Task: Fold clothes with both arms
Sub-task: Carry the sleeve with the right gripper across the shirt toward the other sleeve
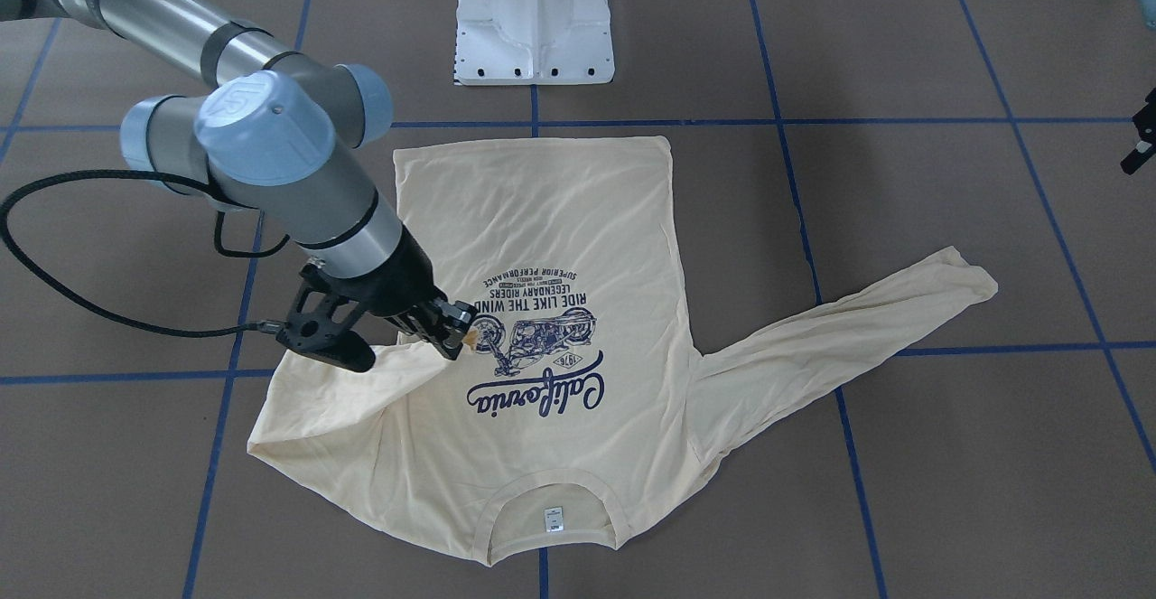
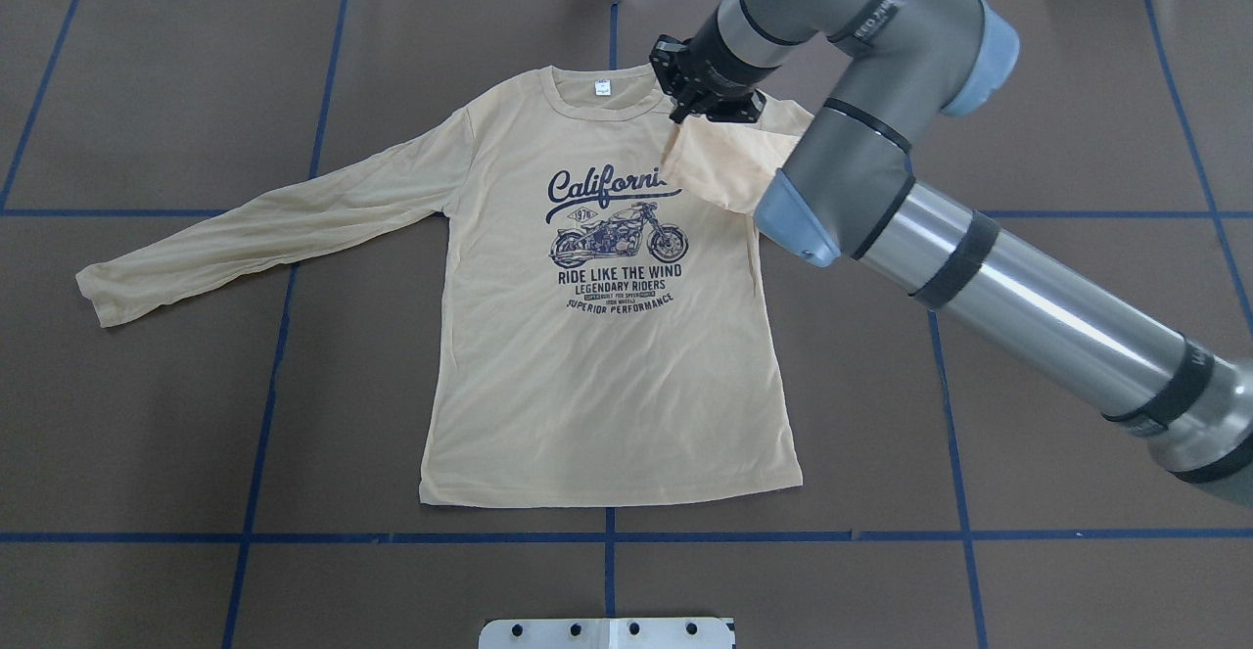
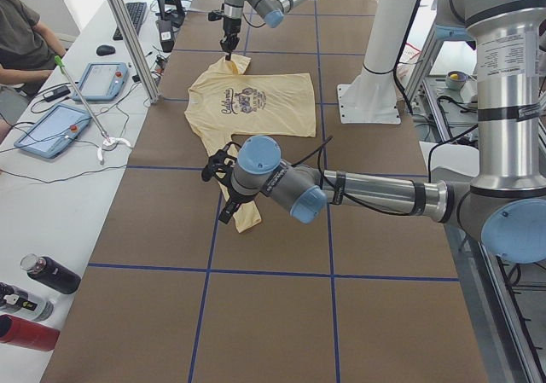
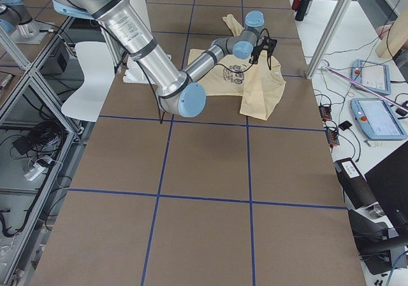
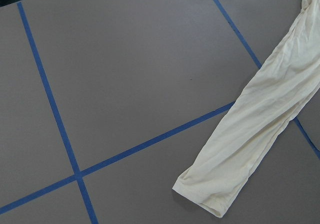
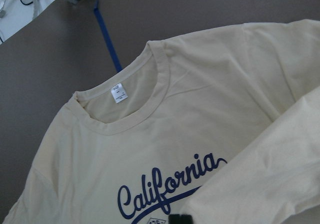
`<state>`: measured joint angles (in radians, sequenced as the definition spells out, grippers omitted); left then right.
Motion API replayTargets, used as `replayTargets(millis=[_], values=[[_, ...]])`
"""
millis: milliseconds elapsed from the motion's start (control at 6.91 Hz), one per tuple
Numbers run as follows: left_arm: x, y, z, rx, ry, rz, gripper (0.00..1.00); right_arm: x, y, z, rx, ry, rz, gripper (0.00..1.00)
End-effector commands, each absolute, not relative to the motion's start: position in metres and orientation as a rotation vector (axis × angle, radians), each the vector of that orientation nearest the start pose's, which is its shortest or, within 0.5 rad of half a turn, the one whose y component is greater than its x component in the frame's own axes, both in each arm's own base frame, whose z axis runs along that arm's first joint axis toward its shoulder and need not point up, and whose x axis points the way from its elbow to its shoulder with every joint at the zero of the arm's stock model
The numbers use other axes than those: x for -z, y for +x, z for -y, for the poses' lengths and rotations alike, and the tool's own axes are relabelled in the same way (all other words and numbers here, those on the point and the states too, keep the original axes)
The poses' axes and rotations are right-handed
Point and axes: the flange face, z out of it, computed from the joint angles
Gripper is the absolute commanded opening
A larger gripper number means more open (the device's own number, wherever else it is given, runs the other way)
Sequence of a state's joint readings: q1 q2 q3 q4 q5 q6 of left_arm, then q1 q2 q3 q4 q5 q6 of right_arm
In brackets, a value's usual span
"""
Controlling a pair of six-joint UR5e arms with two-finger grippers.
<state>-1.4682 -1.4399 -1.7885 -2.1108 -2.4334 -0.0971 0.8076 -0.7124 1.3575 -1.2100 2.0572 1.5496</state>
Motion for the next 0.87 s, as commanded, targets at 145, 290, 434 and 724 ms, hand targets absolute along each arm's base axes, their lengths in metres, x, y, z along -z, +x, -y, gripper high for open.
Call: replayTargets(millis=[145, 290, 434, 724], values=[[-0.545, -0.011, 0.457, -0.272, 0.497, -0.888, 1.00, -0.062, -0.505, 0.601, -0.388, 0.053, 1.167, 0.00], [-0.548, -0.011, 0.457, -0.272, 0.493, -0.887, 1.00, -0.043, -0.524, 0.585, -0.343, 0.090, 1.177, 0.00], [-0.551, -0.011, 0.458, -0.269, 0.487, -0.887, 1.00, -0.038, -0.533, 0.578, -0.267, 0.137, 1.171, 0.00], [-0.553, -0.009, 0.458, -0.270, 0.481, -0.890, 1.00, -0.029, -0.569, 0.564, -0.204, 0.185, 1.140, 0.00]])
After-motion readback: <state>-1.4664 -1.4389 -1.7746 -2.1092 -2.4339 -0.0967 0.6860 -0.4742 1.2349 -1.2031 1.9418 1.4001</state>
